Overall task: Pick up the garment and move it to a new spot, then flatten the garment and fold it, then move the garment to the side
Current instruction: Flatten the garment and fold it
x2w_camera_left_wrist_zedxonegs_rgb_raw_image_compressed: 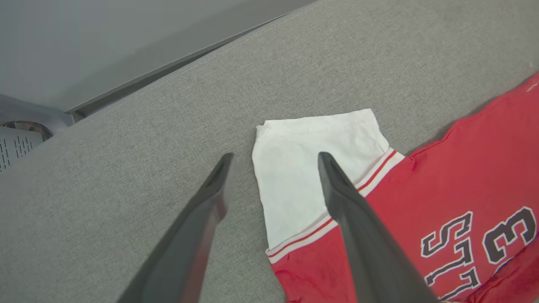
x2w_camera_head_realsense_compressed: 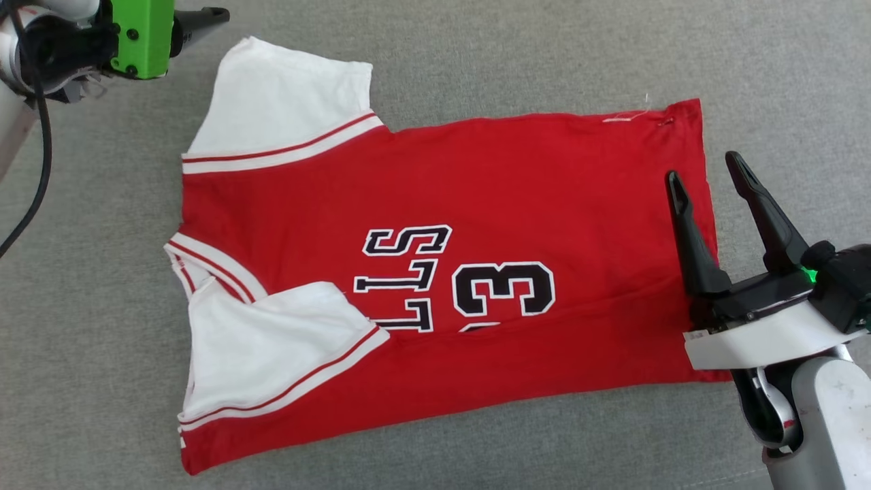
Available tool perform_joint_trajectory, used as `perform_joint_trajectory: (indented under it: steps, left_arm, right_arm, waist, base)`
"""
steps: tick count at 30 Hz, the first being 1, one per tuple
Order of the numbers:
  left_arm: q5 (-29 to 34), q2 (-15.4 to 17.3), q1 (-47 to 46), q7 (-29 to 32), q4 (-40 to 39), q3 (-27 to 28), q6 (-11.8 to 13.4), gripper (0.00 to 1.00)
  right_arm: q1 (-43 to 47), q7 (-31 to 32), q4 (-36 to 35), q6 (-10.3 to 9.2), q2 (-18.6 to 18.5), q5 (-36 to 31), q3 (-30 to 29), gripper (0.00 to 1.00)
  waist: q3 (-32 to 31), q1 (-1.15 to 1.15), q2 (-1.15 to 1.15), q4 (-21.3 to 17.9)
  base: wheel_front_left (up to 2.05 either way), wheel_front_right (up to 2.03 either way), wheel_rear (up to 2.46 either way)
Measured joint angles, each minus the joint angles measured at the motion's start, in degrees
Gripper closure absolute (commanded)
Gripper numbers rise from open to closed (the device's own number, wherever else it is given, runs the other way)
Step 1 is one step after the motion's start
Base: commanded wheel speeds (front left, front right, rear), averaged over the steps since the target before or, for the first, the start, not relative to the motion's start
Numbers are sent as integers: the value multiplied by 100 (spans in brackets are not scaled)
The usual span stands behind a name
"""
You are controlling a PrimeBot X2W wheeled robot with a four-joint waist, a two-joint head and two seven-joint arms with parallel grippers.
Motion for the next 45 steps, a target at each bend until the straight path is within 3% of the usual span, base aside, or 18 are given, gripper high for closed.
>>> perform_joint_trajectory:
  steps: [16,17,18,24,29,37,41,45]
  left_arm:
    - [222,-42,-319,223,654,-480,0,0]
    - [221,-7,-339,236,622,-489,0,12]
    - [225,18,-346,248,598,-498,0,99]
    - [243,1,-285,8,450,-627,0,100]
    - [426,-18,-54,-470,167,-779,0,100]
    - [595,41,194,-1222,-542,-849,0,100]
    - [836,44,320,-1412,-842,-877,0,100]
    - [946,25,384,-1567,-1082,-894,0,100]
  right_arm:
    - [-373,-247,158,0,163,-41,223,0]
    - [-377,-248,169,0,164,-41,219,0]
    - [-380,-248,180,0,164,-41,204,0]
    - [-514,-274,212,0,73,-34,-21,0]
    - [-859,53,211,0,-459,76,-300,0]
    - [-1704,1918,538,0,-1822,1126,79,0]
    - [-2180,3010,791,1,-2624,1616,621,0]
    - [-2526,4194,1051,1,-2947,2319,1127,0]
  waist:
    - [1063,-1,0,-559]
    - [1083,-1,0,-586]
    - [1094,-1,0,-604]
    - [1002,-1,0,-595]
    - [763,-1,0,-500]
    - [320,-1,0,-227]
    - [173,-2,0,-12]
    - [70,-2,0,196]
  base:
    - [0,0,0]
    - [0,0,0]
    - [0,0,0]
    - [0,0,0]
    - [0,0,0]
    - [0,0,0]
    - [0,0,0]
    - [0,0,0]
